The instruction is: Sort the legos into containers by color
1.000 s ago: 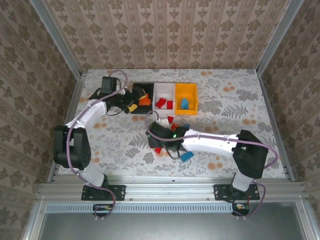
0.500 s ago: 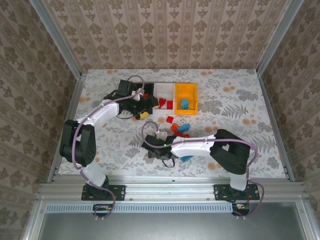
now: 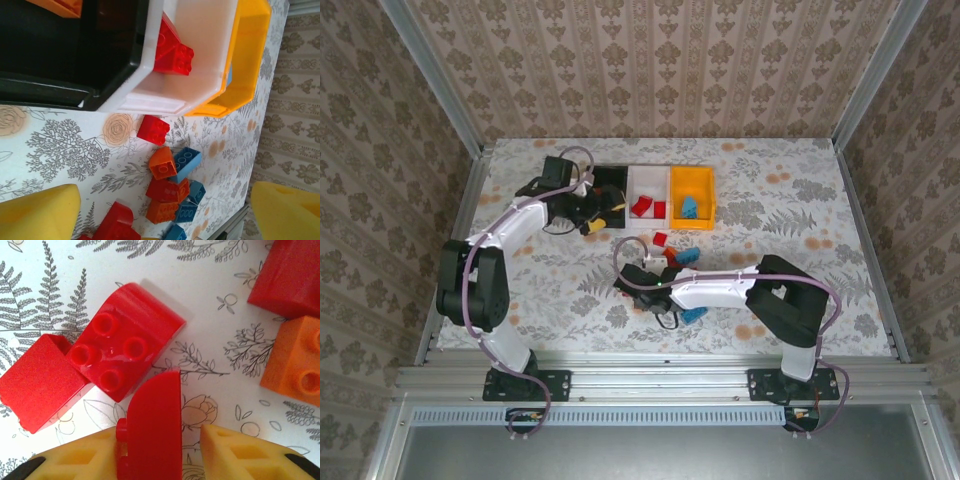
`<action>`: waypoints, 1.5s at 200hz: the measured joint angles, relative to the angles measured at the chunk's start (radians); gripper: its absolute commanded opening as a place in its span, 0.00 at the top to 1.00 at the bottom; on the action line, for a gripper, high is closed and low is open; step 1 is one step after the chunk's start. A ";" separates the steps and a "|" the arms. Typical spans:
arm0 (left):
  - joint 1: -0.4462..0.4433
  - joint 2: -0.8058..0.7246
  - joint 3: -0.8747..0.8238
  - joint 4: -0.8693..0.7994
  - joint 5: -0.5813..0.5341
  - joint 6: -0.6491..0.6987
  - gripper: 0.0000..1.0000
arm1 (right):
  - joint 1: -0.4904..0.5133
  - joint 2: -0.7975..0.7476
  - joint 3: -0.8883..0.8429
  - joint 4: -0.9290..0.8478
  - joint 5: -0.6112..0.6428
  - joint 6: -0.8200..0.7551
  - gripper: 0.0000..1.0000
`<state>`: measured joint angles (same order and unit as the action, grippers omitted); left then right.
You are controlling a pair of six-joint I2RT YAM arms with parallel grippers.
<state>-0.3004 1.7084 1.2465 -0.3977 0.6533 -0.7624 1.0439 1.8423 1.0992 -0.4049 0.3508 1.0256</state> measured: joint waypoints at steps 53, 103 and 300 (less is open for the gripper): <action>0.008 0.000 0.000 0.000 0.001 0.000 0.10 | -0.040 0.005 0.024 -0.019 0.009 -0.081 0.68; 0.064 -0.002 0.000 0.000 0.001 0.000 0.10 | -0.039 -0.014 0.027 -0.048 0.017 -0.135 0.76; 0.279 -0.052 -0.002 0.047 0.022 -0.031 0.10 | -0.435 0.394 0.811 -0.136 -0.037 -0.576 0.49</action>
<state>-0.0212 1.6562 1.2449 -0.3504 0.6750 -0.7937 0.6086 2.2368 1.9106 -0.5411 0.3134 0.4492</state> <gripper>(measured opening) 0.902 0.475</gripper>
